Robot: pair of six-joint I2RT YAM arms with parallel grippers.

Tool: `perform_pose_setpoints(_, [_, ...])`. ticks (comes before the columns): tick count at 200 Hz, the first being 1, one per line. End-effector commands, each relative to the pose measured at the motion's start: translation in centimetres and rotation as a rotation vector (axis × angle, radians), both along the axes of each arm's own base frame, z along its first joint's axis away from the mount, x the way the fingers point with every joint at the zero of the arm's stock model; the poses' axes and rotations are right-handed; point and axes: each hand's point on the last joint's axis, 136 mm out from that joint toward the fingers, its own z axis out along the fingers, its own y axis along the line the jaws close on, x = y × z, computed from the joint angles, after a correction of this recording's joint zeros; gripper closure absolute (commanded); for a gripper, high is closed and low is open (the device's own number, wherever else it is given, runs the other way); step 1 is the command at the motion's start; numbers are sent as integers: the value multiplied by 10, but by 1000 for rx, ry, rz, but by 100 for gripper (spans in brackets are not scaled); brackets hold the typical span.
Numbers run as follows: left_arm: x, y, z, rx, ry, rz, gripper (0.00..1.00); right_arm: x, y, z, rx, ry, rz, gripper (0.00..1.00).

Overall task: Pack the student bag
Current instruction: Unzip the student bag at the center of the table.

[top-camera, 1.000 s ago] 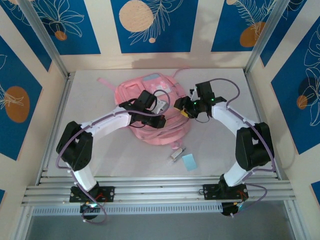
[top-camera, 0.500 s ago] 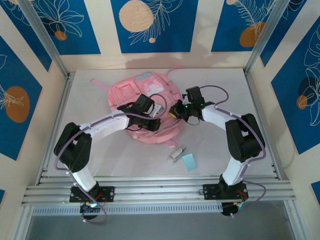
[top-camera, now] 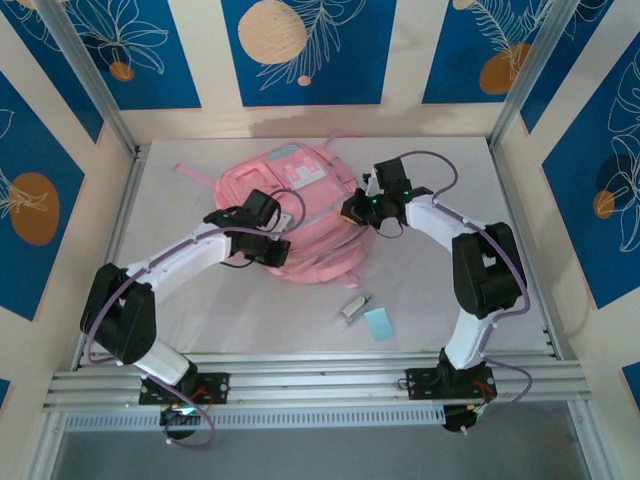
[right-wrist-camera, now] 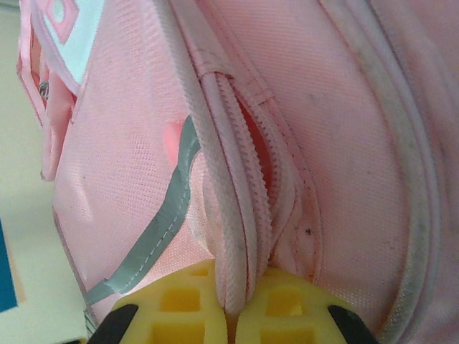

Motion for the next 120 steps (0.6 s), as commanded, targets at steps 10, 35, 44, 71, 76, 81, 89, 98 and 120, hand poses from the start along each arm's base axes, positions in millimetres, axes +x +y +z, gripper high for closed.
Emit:
perform_pose_setpoints(10, [10, 81, -3, 314, -32, 155, 100, 23, -8, 12, -77, -138, 91, 100])
perform_pose_setpoints(35, [51, 105, 11, 437, -223, 276, 100, 24, 2, 10, -73, -148, 166, 100])
perform_pose_setpoints(44, [62, 103, 15, 419, -273, 303, 100, 24, 5, 9, -65, -143, 185, 100])
perform_pose_setpoints(71, [76, 76, 21, 261, -317, 299, 88, 28, 14, 6, -51, -136, 204, 100])
perform_pose_setpoints(76, [76, 72, 22, 234, -315, 293, 84, 29, 15, 7, -49, -134, 201, 100])
perform_pose_setpoints(81, [75, 66, 23, 203, -311, 281, 78, 30, 16, 7, -51, -133, 197, 100])
perform_pose_setpoints(89, [73, 57, 25, 159, -300, 265, 66, 30, 15, 10, -64, -131, 183, 92])
perform_pose_setpoints(98, [70, 50, 24, 112, -279, 254, 48, 30, 12, 13, -95, -124, 154, 76])
perform_pose_setpoints(120, [59, 33, 25, -10, -229, 251, 3, 21, 0, 23, -162, -97, 82, 42])
